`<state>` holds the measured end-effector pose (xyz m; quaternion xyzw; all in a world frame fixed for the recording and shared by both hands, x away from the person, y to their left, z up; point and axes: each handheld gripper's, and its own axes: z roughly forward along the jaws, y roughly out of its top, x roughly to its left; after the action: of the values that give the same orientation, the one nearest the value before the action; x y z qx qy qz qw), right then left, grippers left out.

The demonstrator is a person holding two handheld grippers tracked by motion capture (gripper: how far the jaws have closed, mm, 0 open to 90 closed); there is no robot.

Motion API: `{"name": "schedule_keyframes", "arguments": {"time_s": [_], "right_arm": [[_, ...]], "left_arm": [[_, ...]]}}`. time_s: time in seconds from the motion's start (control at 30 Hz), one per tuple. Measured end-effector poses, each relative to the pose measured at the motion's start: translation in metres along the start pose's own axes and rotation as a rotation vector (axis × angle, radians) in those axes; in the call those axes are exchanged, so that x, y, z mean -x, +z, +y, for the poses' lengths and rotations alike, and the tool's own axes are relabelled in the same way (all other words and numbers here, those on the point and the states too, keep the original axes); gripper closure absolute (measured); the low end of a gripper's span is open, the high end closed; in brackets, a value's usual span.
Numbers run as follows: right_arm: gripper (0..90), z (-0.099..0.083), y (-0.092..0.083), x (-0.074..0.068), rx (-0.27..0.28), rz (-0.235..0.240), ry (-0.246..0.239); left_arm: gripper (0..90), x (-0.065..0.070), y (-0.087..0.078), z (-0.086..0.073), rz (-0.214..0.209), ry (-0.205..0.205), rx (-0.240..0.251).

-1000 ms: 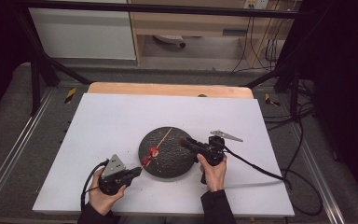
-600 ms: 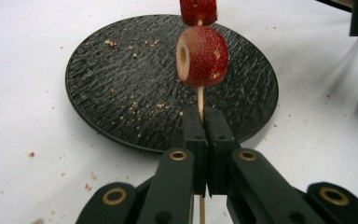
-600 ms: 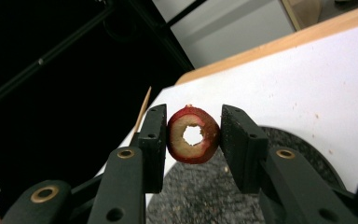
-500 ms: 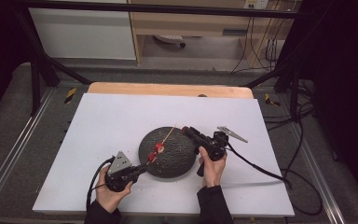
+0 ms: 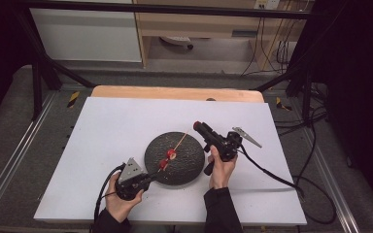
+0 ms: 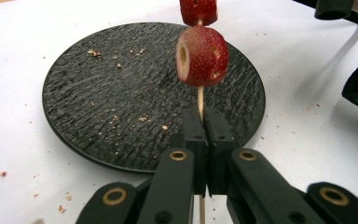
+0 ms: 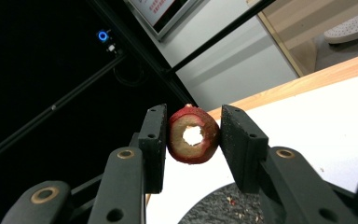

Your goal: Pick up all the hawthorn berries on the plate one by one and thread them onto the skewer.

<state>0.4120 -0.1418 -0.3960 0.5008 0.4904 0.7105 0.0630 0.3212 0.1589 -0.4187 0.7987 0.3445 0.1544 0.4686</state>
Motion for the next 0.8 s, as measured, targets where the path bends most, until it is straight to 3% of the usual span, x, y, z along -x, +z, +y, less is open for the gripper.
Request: {"name": "schedule_keyframes", "arguments": {"time_s": [0.57, 0.8], "right_arm": [[62.9, 0.001, 0.003, 0.000, 0.126, 0.026, 0.033], [62.9, 0.000, 0.002, -0.001, 0.152, 0.045, 0.045]], "left_arm": [[88.4, 0.011, 0.011, 0.008, -0.015, -0.007, 0.020], [88.3, 0.014, 0.015, 0.010, -0.014, -0.012, 0.030]]}}
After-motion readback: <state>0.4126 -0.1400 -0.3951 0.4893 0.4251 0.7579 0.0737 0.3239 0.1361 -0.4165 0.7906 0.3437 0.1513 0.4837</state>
